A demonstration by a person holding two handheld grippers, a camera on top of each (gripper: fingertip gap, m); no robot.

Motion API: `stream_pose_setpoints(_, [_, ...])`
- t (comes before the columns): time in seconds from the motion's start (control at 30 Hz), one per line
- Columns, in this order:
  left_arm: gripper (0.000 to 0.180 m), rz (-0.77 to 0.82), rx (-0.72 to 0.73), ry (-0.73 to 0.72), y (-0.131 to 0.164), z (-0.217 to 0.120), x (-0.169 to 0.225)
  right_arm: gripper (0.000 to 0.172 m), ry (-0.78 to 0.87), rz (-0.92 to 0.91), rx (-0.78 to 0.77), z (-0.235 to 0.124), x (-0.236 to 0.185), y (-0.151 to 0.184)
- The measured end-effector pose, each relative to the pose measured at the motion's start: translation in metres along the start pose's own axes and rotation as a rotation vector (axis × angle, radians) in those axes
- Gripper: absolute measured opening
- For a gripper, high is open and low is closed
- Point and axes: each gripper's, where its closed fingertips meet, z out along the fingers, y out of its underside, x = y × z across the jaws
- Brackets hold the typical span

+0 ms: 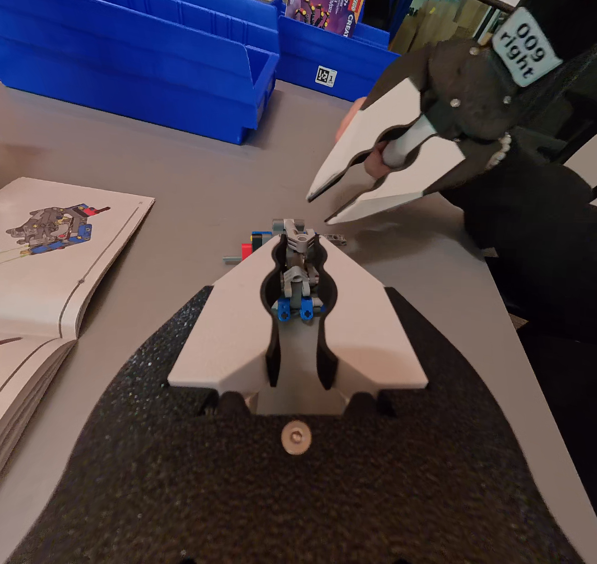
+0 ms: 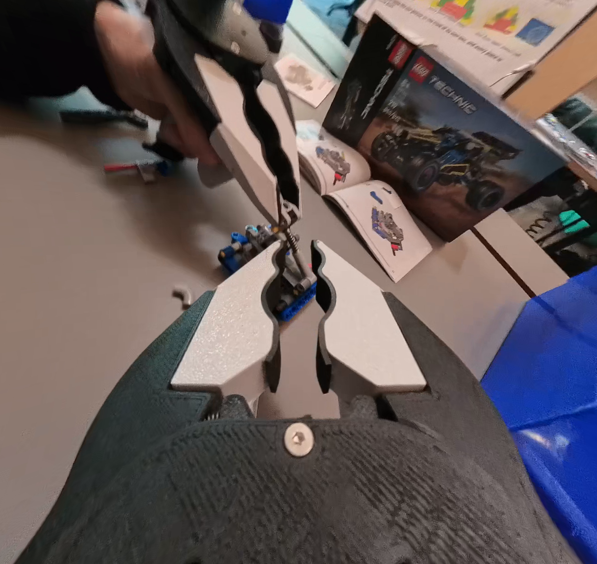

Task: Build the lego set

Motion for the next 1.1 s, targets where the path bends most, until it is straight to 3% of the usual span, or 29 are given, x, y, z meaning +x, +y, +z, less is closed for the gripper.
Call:
stream_pose_setpoints(0.2, [0.013,0.01,-0.002,0.018,0.002,-0.002,-0.001,0.018,-0.098,-0.048,0.018,0.013,-0.003,0.006])
stream_pose_setpoints(0.3, [0.013,0.006,0.009,0.029,0.0,-0.004,-0.002,0.022,-0.061,-0.049,-0.064,0.009,-0.003,0.014])
stream_pose_setpoints(0.37, [0.013,-0.012,0.02,0.039,-0.001,-0.005,-0.001,0.013,-0.049,0.018,-0.081,0.005,-0.006,0.014])
stream_pose_setpoints(0.53, [0.013,-0.045,0.016,0.051,-0.001,-0.003,-0.002,0.012,0.027,0.138,-0.061,0.015,-0.02,0.014])
stream_pose_setpoints(0.77, [0.013,-0.104,0.036,0.047,-0.003,-0.003,-0.005,0.013,0.134,0.034,-0.09,0.016,-0.017,0.0])
stream_pose_setpoints(1.1, [0.013,-0.097,0.044,0.018,-0.005,0.001,-0.002,0.015,0.113,-0.029,-0.224,0.029,-0.032,0.009])
